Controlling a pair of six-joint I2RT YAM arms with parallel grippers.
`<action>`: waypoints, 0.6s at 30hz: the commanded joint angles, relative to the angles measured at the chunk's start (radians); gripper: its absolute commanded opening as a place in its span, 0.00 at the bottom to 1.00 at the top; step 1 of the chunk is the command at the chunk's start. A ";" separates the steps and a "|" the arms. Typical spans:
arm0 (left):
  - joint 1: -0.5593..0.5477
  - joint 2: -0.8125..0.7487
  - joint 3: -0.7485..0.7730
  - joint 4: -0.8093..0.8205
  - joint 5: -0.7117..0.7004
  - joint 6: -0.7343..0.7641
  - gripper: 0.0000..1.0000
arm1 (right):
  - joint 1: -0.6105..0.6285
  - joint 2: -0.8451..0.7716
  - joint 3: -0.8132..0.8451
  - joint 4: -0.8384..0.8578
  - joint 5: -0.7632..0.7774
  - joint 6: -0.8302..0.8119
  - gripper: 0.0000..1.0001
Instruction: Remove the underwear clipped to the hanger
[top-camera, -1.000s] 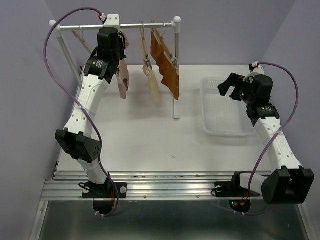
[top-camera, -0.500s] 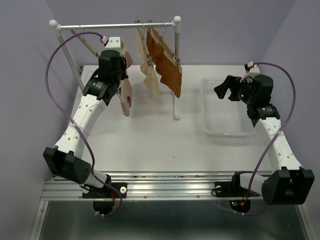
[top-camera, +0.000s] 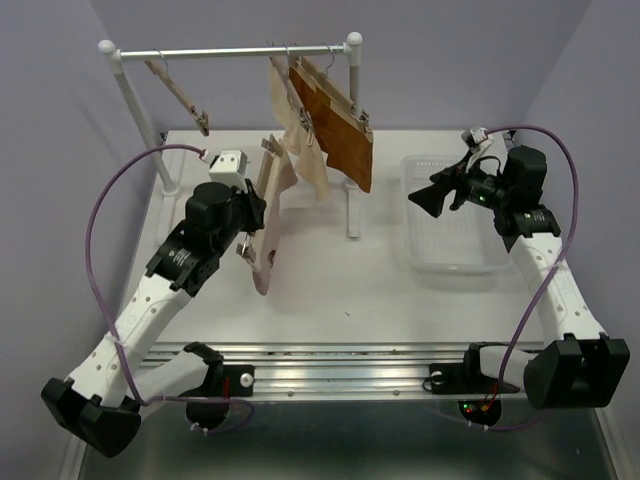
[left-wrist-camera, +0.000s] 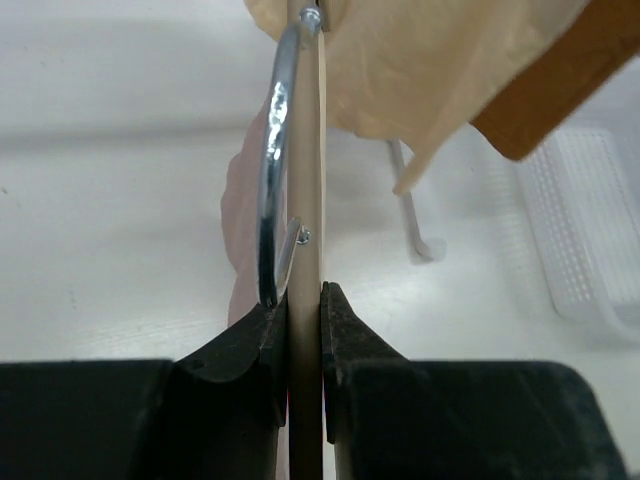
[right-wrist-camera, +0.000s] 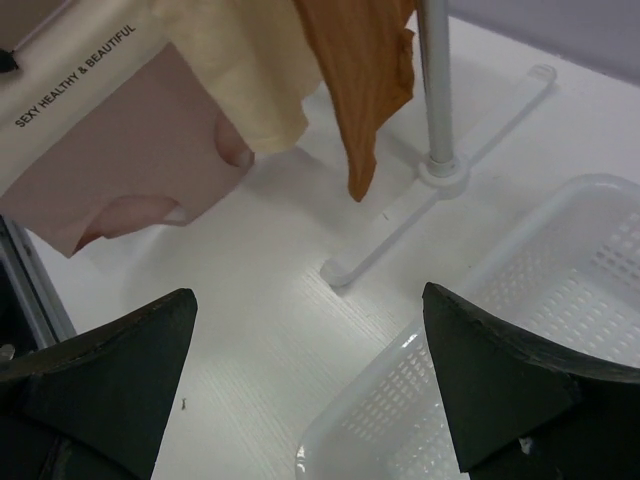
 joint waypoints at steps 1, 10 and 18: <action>-0.042 -0.140 -0.087 0.055 0.139 -0.035 0.00 | 0.050 0.013 0.071 0.007 -0.162 -0.090 1.00; -0.241 -0.218 -0.219 0.064 0.362 0.054 0.00 | 0.252 0.205 0.283 -0.314 -0.196 -0.334 1.00; -0.278 -0.183 -0.191 0.026 0.394 0.157 0.00 | 0.276 0.345 0.517 -0.743 -0.280 -0.829 1.00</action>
